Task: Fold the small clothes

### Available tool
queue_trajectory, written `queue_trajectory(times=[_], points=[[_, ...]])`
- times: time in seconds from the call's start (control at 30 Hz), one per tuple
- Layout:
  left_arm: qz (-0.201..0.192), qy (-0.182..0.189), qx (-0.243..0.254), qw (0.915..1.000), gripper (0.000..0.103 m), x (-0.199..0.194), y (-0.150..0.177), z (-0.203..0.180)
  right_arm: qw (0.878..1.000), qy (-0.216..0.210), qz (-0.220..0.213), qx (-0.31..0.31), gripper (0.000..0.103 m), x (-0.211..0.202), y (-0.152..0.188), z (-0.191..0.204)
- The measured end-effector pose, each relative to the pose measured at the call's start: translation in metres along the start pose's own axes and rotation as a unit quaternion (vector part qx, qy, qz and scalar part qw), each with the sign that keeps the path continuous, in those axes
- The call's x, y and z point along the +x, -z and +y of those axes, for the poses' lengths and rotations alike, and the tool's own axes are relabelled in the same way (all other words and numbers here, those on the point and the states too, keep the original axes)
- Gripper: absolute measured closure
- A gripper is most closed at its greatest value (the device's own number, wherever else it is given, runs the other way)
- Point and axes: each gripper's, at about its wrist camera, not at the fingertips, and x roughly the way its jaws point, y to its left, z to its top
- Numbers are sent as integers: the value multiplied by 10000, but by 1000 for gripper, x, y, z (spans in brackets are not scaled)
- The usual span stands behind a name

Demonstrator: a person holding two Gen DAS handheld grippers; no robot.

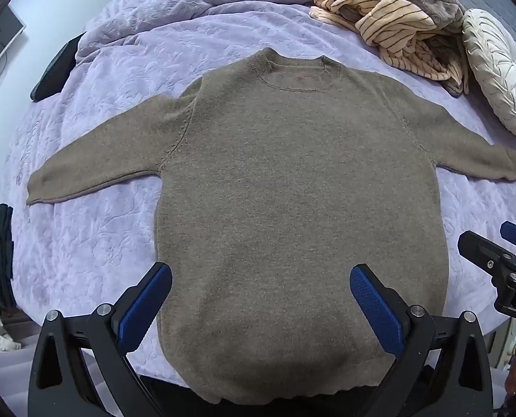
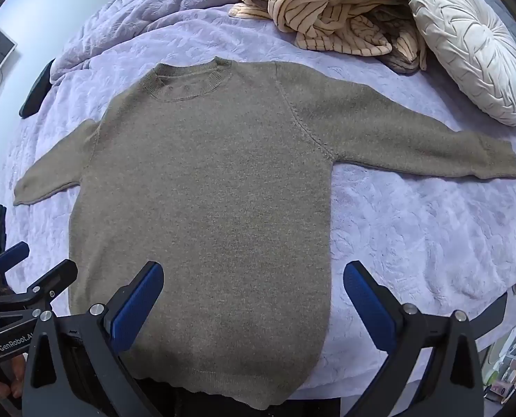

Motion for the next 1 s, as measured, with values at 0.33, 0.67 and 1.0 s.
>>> queue_trajectory(times=[0.33, 0.67, 1.0], points=[[9, 4, -39, 10000, 0, -1, 3, 6, 9999, -11, -20, 105, 0, 0, 0, -1], [23, 3, -68, 10000, 0, 1, 4, 6, 9994, -225, 97, 252, 0, 5, 0, -5], [-62, 6, -74, 10000, 0, -1, 4, 7, 9995, -258, 177, 98, 0, 9, 2, 0]])
